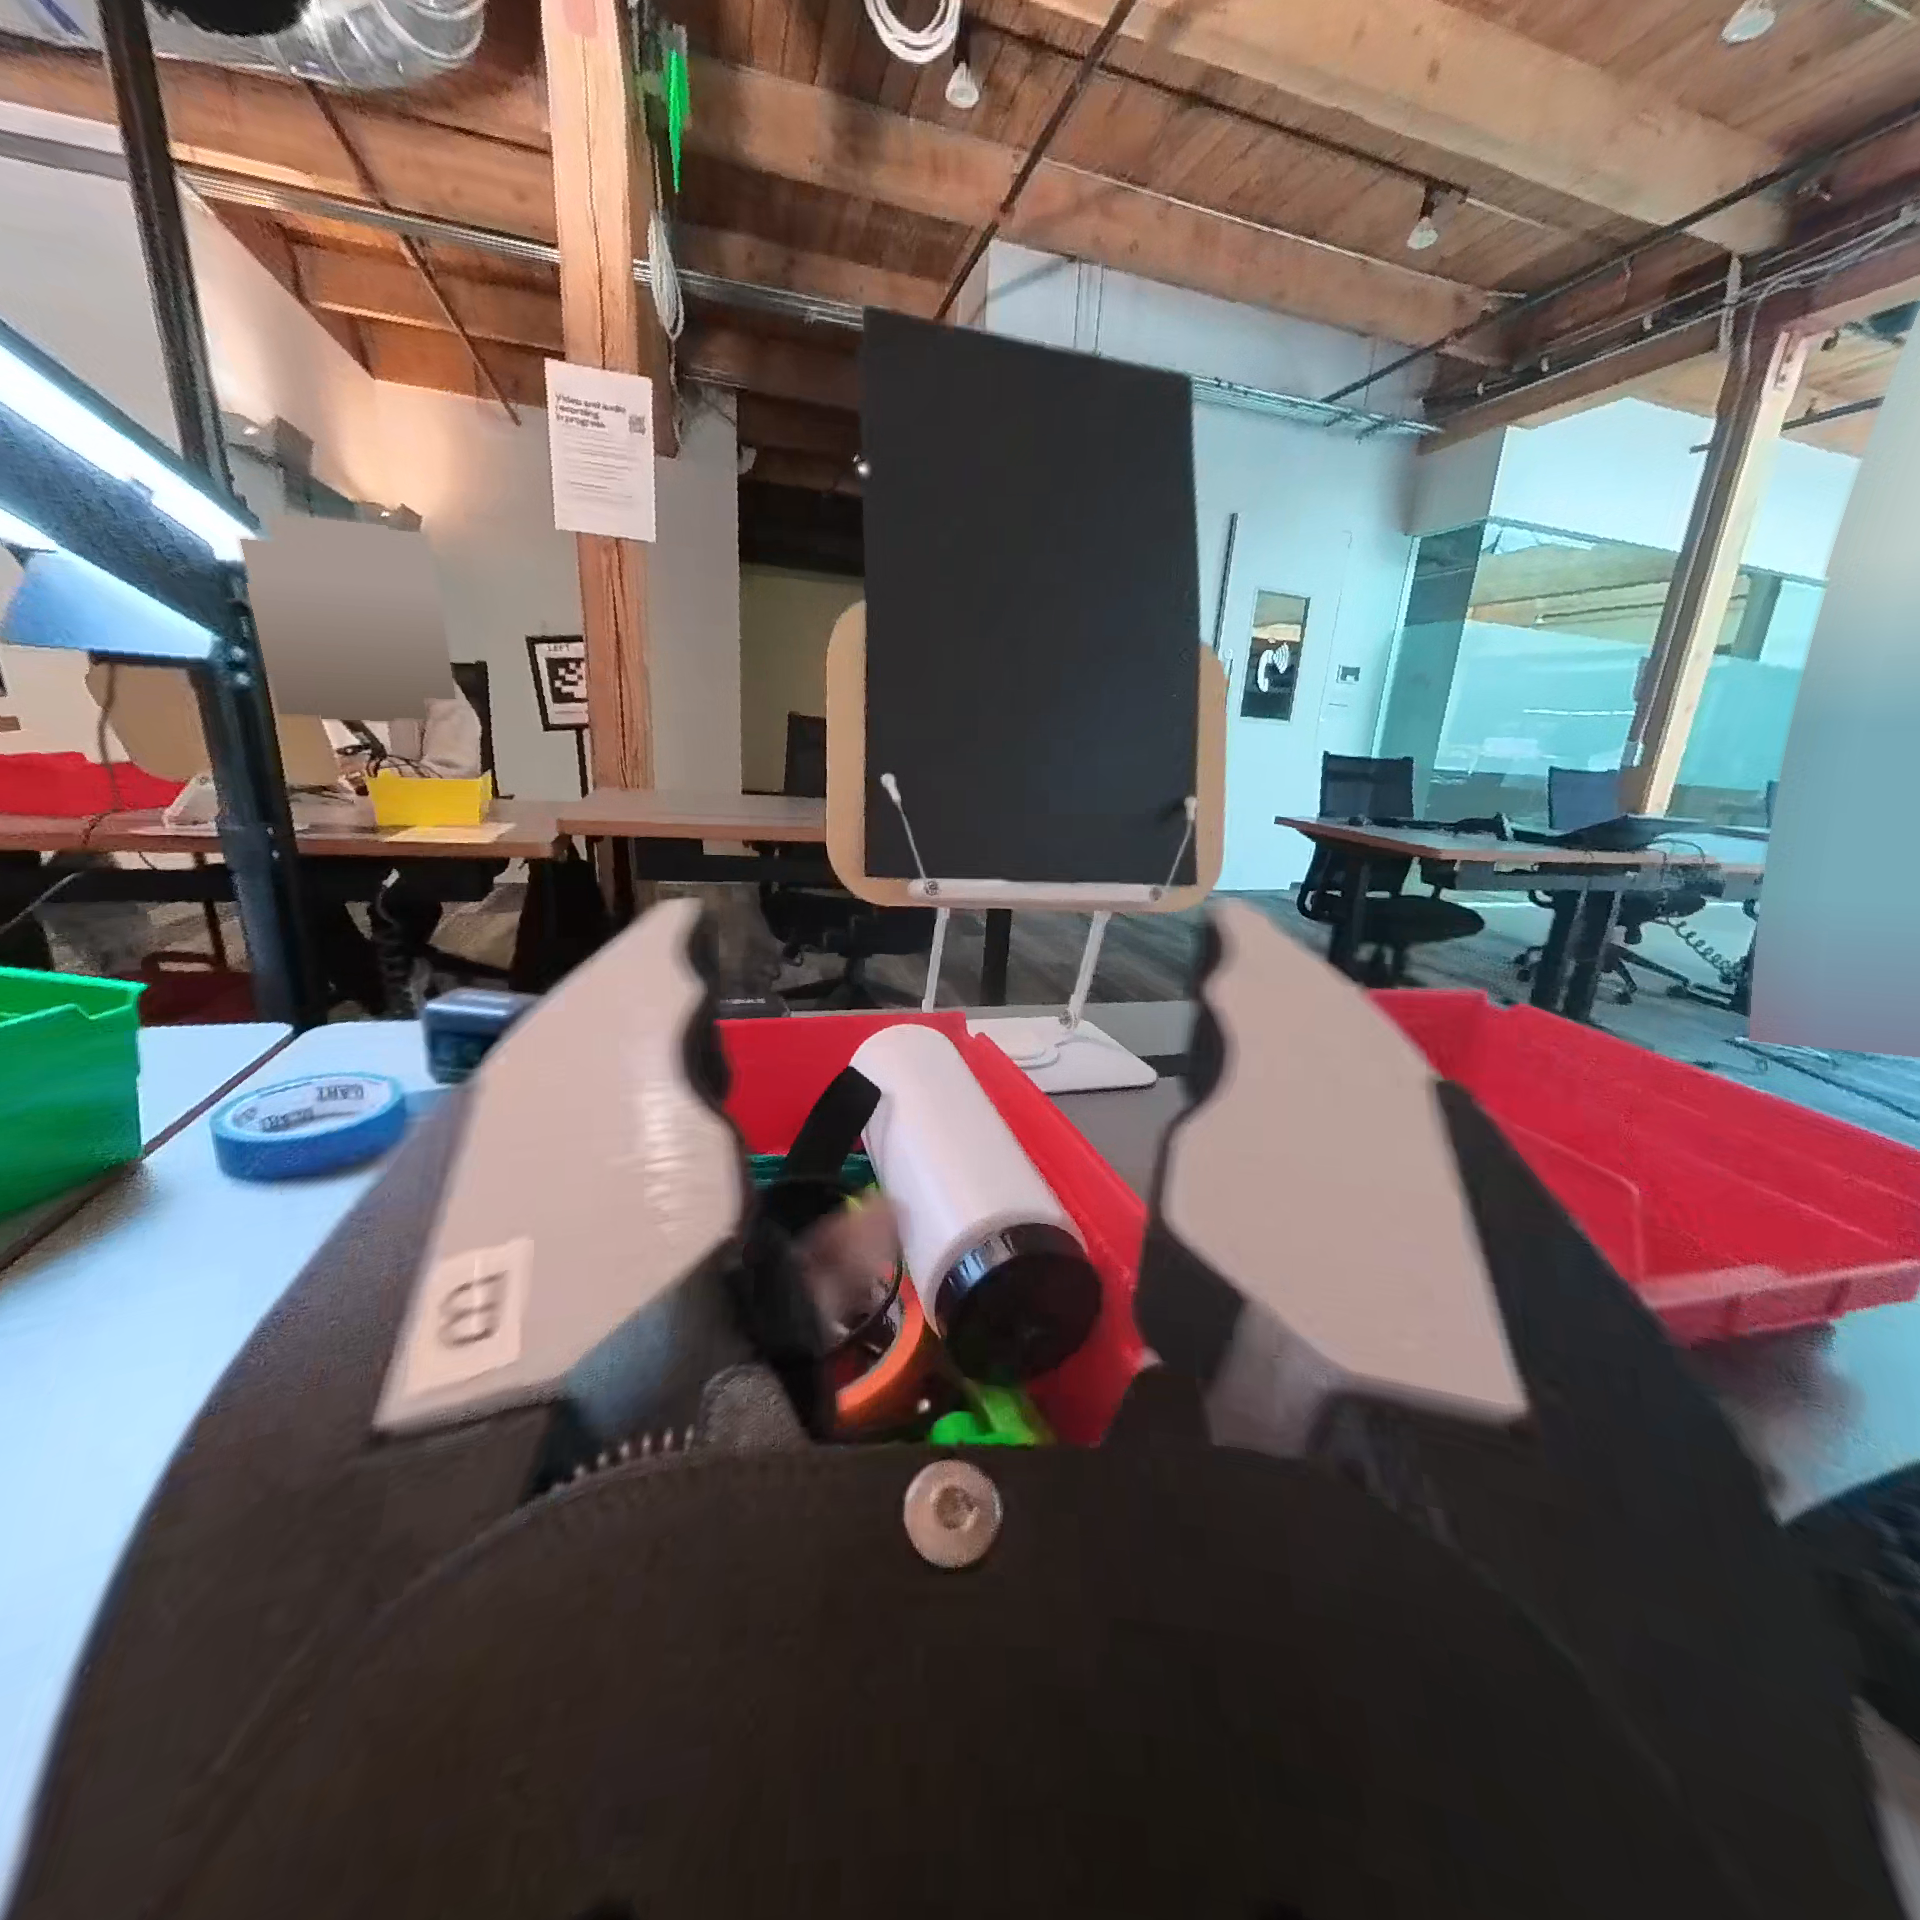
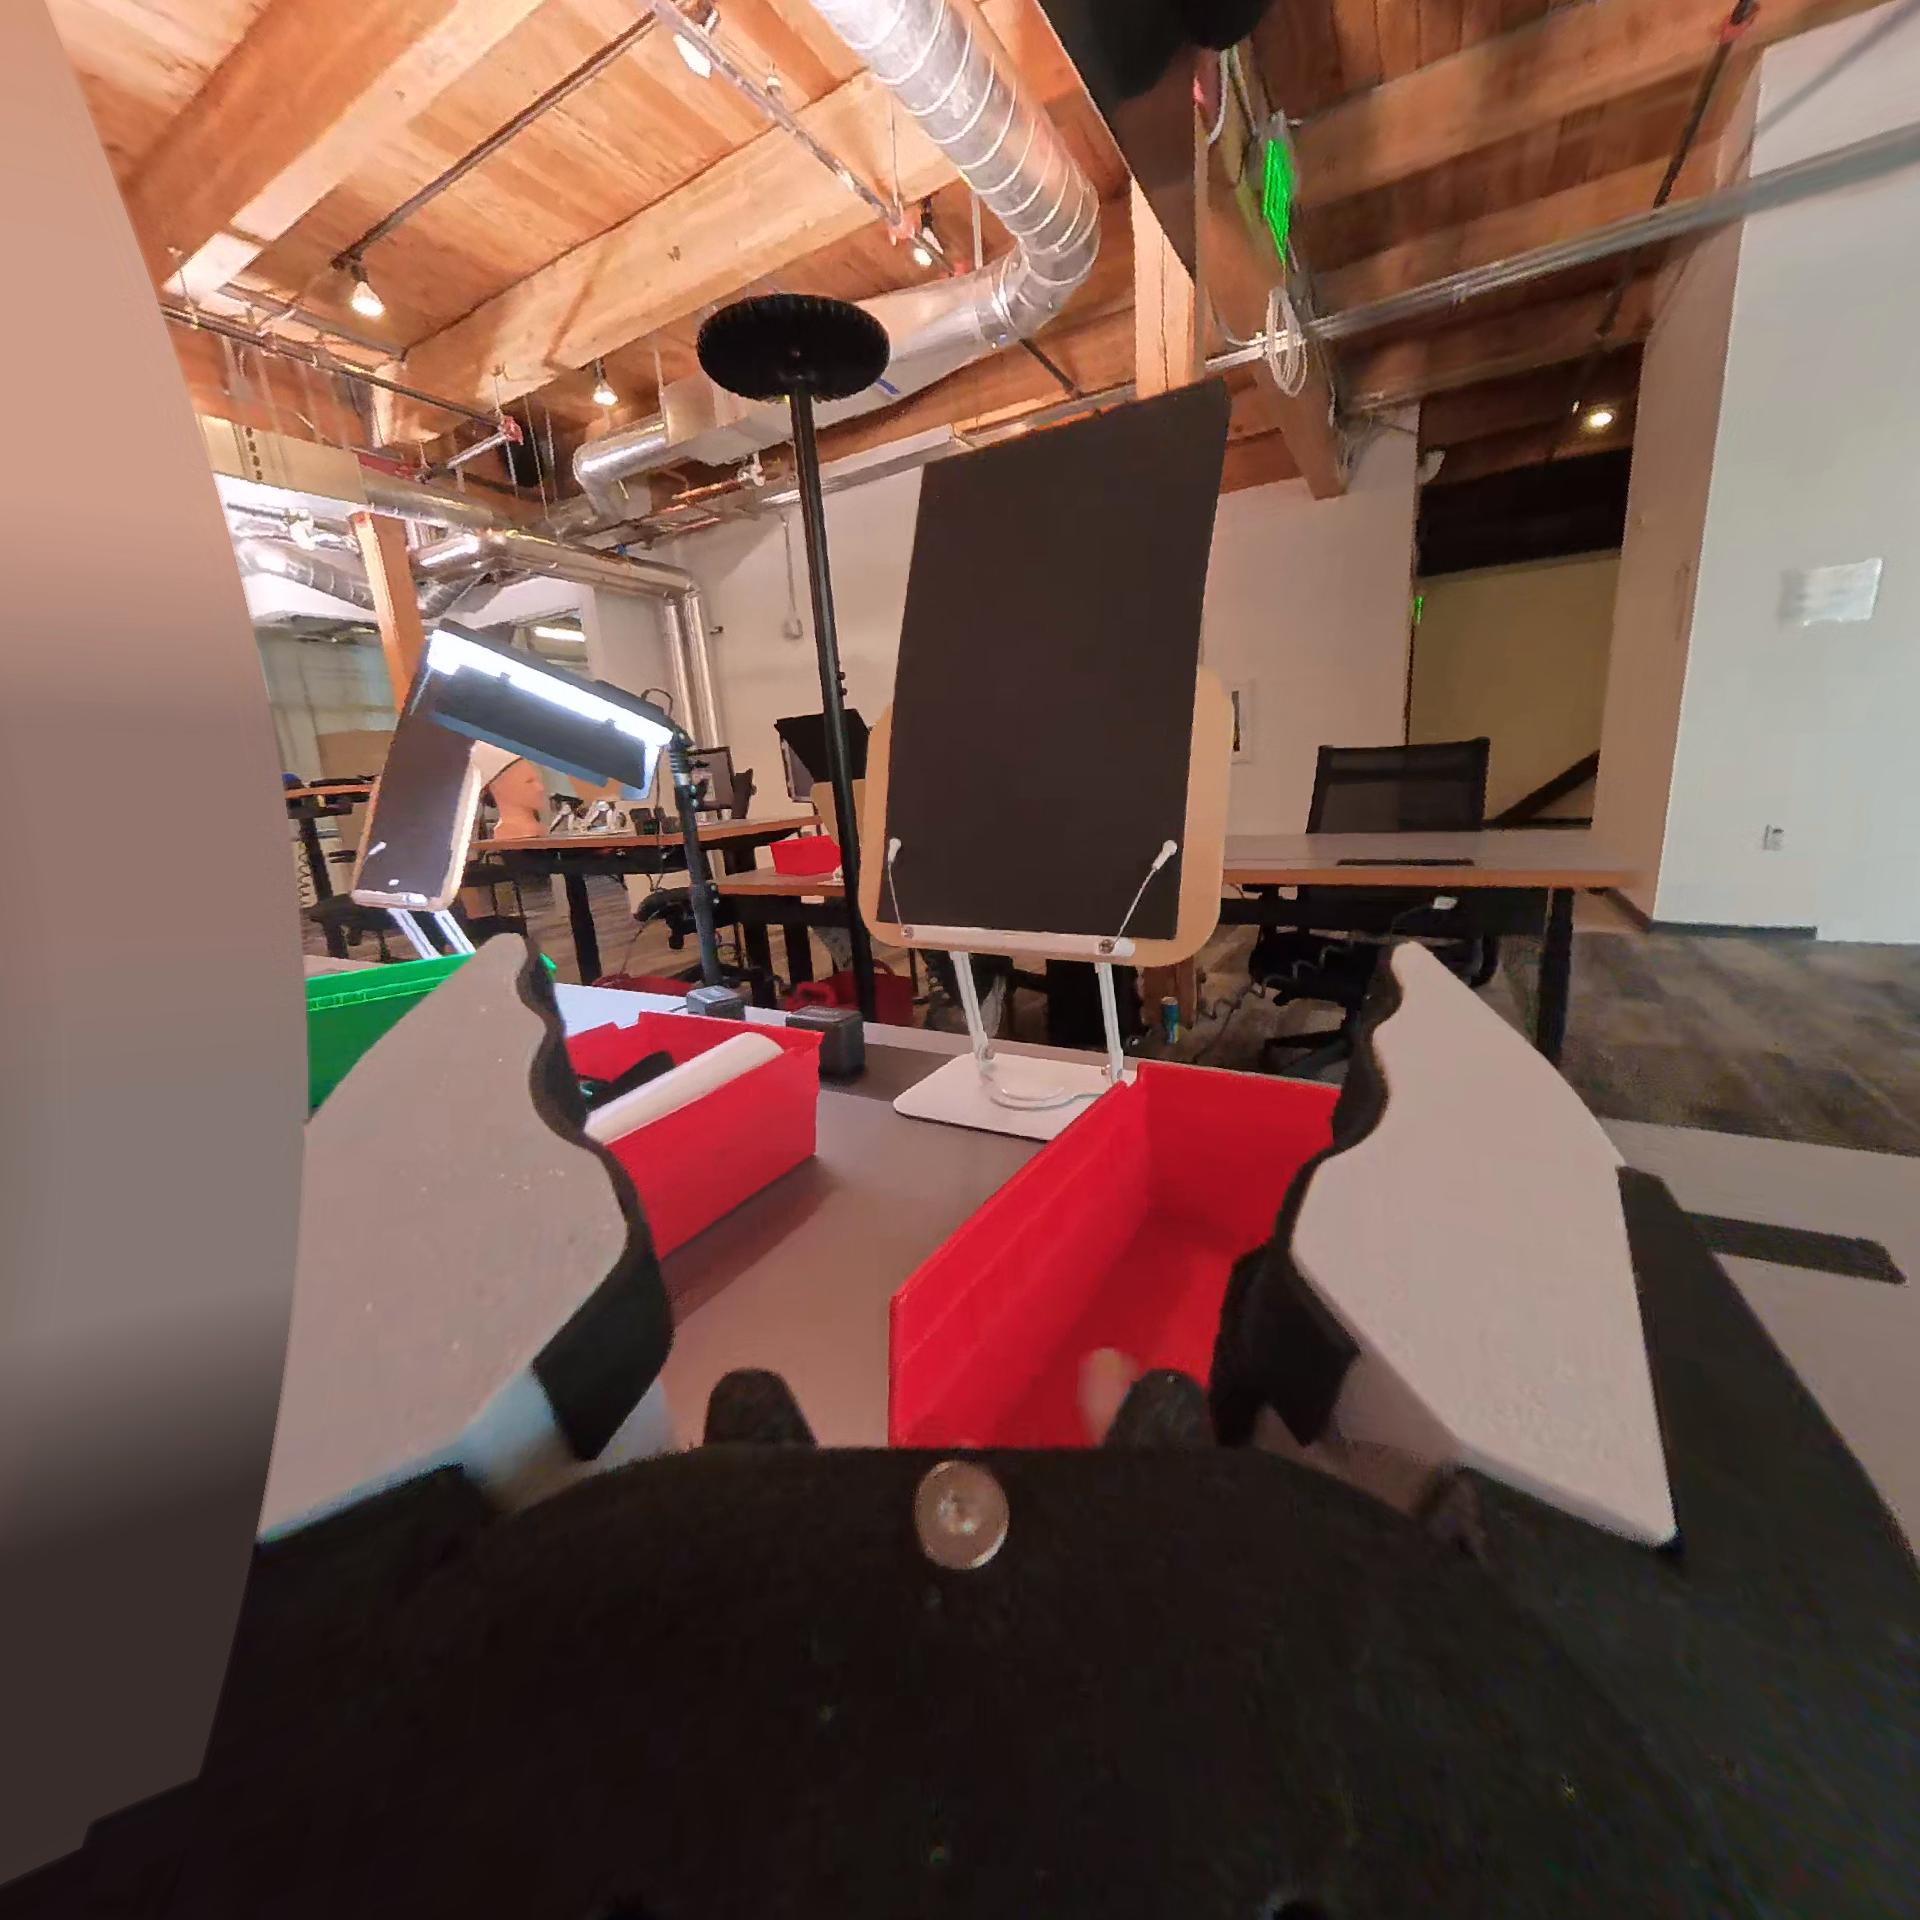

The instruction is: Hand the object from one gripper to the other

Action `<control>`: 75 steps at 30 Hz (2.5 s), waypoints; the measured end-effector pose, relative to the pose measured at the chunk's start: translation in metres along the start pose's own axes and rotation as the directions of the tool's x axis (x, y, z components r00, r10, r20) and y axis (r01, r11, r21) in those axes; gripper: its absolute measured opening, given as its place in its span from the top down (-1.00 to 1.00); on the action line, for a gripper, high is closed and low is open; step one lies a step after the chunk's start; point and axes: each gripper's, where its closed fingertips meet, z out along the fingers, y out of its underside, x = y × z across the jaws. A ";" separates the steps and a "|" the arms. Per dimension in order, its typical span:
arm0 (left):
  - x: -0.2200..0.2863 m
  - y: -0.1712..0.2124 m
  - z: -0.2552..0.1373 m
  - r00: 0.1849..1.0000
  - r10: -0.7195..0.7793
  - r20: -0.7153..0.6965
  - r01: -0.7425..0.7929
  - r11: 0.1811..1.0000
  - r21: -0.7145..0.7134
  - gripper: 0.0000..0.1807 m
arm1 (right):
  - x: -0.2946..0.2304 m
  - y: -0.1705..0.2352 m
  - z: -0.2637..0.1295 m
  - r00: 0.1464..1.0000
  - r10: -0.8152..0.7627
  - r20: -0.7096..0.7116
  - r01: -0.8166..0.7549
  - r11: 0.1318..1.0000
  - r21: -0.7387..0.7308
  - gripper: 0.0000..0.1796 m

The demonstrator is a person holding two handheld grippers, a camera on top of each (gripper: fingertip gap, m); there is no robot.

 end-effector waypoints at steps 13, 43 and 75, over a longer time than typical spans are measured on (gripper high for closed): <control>0.010 0.101 0.032 0.998 -0.048 -0.034 0.030 0.916 -0.400 0.48 | 0.015 0.060 0.020 0.986 0.165 -0.027 -0.167 0.965 -0.201 0.85; -0.003 0.199 0.053 0.977 0.199 0.074 -0.091 0.704 -0.704 0.61 | 0.027 0.052 0.023 0.995 0.061 -0.075 -0.071 0.987 -0.144 0.22; -0.036 0.180 0.046 0.954 0.277 0.111 -0.111 0.675 -0.730 0.26 | 0.040 0.038 0.008 0.989 0.051 -0.138 -0.064 0.994 -0.088 0.30</control>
